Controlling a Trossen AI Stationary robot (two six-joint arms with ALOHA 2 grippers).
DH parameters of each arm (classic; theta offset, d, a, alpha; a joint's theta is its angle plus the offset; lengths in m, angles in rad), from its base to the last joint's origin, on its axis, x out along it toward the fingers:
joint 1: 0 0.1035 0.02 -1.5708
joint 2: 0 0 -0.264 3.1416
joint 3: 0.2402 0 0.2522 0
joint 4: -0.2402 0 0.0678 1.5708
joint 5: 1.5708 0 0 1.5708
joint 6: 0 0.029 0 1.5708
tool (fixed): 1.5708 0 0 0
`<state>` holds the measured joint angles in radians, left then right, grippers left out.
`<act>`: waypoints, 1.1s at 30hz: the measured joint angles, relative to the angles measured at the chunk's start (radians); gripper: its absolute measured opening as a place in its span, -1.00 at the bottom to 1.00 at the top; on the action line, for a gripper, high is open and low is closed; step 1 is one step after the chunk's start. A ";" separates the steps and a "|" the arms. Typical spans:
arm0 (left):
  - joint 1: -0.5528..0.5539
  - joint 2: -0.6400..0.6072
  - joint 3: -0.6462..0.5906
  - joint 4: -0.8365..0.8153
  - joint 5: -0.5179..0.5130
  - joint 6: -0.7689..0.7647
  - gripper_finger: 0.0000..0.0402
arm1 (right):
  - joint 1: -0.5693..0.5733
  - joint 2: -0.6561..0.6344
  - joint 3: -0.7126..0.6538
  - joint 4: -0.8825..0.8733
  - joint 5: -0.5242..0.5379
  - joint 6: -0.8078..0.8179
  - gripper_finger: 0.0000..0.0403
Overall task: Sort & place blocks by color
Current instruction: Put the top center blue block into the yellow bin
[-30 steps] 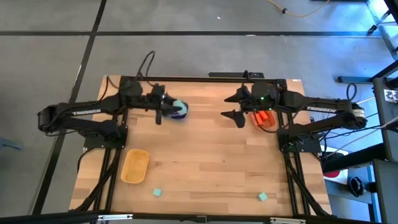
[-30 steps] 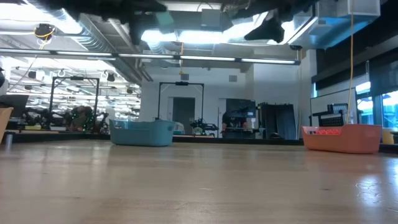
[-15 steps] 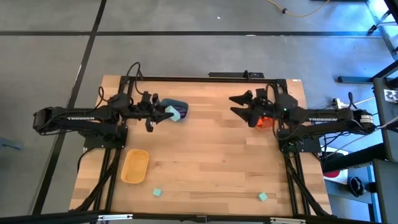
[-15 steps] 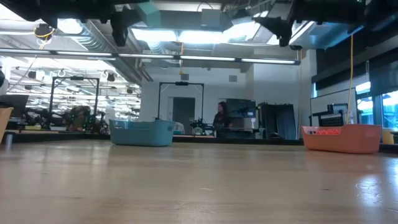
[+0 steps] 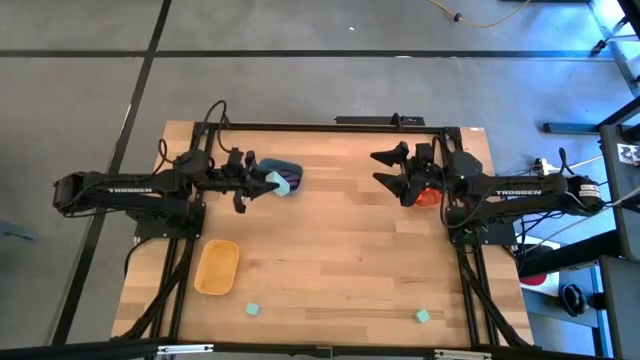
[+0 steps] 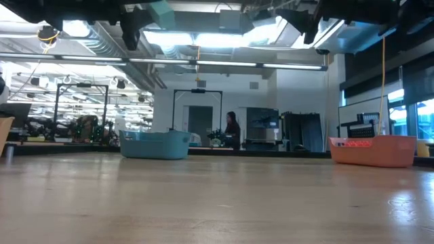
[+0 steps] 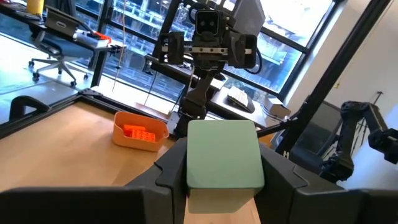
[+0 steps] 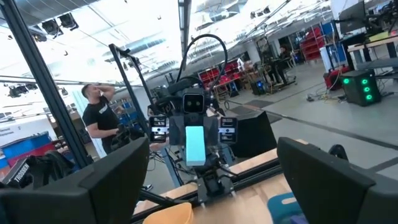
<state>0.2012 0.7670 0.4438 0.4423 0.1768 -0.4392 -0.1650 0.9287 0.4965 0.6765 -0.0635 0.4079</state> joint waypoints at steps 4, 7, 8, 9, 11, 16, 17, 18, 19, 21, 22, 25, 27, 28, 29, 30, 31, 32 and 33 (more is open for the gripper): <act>-0.004 0.000 0.000 0.000 0.000 0.000 -0.39 | 0.000 0.000 0.000 0.000 0.000 0.003 0.76; -0.008 0.000 0.000 0.000 0.001 0.002 -0.39 | 0.000 0.000 0.000 -0.002 0.000 -0.005 0.76; -0.008 0.000 0.000 0.000 0.001 0.003 -0.39 | 0.000 0.000 0.000 -0.001 0.000 -0.009 0.76; -0.007 0.000 0.000 0.000 0.001 0.003 -0.39 | 0.000 0.000 0.000 -0.001 0.000 -0.010 0.76; -0.007 0.000 0.000 0.000 0.001 0.003 -0.39 | 0.000 0.000 0.000 -0.001 0.000 -0.008 0.76; -0.007 0.000 0.000 0.000 0.001 0.003 -0.39 | 0.000 0.000 0.000 -0.001 0.000 0.002 0.76; -0.007 0.000 0.000 0.000 0.001 0.000 -0.39 | 0.000 0.000 0.000 -0.001 0.000 0.002 0.76; -0.007 0.000 0.000 0.000 0.001 -0.002 -0.39 | 0.000 0.000 0.000 -0.001 0.000 0.001 0.76; -0.007 0.000 0.000 0.000 0.001 -0.003 -0.39 | 0.000 0.000 0.000 -0.001 0.000 0.000 0.76; -0.007 0.000 0.000 0.000 0.001 -0.003 -0.39 | 0.000 0.000 0.000 0.000 0.000 -0.003 0.76; -0.007 0.000 0.000 0.000 0.001 -0.003 -0.39 | 0.000 0.000 0.000 0.000 0.000 -0.003 0.76; -0.007 0.000 0.000 0.000 0.001 -0.005 -0.39 | 0.000 0.000 0.000 0.000 0.000 0.003 0.76; -0.007 0.000 0.000 0.000 0.001 -0.005 -0.39 | 0.000 0.000 0.000 0.001 0.000 0.001 0.76; -0.007 0.000 0.000 0.000 0.001 -0.005 -0.39 | 0.000 0.000 0.000 0.001 0.000 0.001 0.76; -0.008 0.000 0.000 0.000 0.001 -0.006 -0.39 | 0.000 0.000 0.000 0.001 0.000 0.002 0.76; -0.008 0.000 0.000 0.000 0.003 -0.007 -0.39 | 0.000 0.000 0.000 0.001 0.000 0.002 0.76; -0.008 0.000 0.000 0.000 0.007 -0.007 -0.39 | 0.000 0.000 0.000 0.000 0.000 0.002 0.76; -0.008 0.000 0.000 0.000 0.009 -0.008 -0.39 | 0.000 0.000 0.000 0.000 0.000 0.002 0.76; -0.008 0.000 0.000 0.000 0.010 -0.015 -0.39 | 0.000 0.000 0.000 0.000 0.000 0.002 0.76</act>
<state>0.1932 0.7673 0.4442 0.4427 0.1870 -0.4546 -0.1650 0.9287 0.4969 0.6769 -0.0635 0.4099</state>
